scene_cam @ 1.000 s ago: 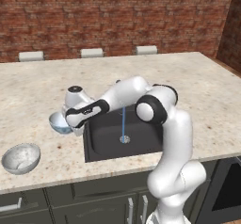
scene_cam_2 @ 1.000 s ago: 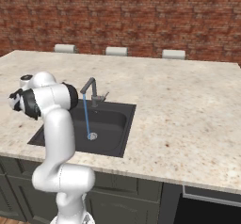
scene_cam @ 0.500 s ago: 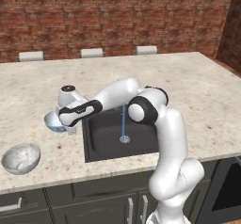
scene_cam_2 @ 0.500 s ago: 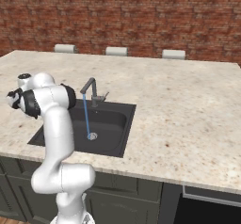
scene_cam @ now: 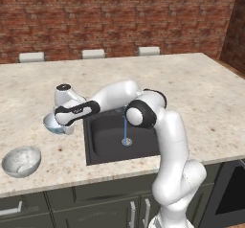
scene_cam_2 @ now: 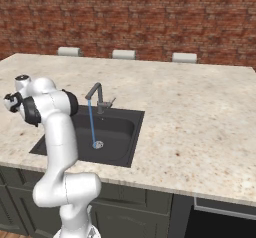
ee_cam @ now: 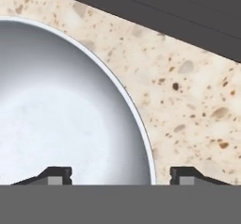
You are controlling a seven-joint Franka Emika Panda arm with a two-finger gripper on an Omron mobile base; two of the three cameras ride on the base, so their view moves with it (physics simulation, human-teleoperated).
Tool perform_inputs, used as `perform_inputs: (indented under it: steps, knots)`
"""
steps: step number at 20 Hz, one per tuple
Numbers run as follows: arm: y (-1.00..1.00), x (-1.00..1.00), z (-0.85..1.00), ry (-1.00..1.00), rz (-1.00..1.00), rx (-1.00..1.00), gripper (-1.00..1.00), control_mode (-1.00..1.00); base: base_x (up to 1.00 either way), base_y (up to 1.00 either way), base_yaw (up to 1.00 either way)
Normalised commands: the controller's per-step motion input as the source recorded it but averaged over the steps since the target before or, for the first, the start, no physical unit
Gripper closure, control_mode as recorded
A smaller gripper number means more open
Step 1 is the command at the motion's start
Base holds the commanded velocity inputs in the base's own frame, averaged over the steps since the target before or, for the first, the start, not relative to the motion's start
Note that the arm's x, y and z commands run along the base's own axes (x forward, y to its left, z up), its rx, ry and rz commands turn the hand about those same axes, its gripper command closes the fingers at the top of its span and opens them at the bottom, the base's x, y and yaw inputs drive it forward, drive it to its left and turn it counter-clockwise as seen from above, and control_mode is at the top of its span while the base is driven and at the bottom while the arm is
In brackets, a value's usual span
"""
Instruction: Rinse each bowl for a few seconds and place them down in the sink or on the counter.
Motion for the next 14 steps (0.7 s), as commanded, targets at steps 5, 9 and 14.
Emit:
perform_inputs:
  steps: [5, 9, 14]
  knots:
    - [0.03, -0.06, 0.31, 0.00, 0.00, 0.00, -1.00, -1.00, 0.00, 0.00, 0.00]
    - [0.03, -0.21, 0.50, -0.01, 0.04, 0.00, -1.00, -1.00, 0.00, 0.00, 0.00]
    - [0.00, -0.32, 0.45, 0.00, 0.12, 0.00, -1.00, -1.00, 0.00, 0.00, 0.00]
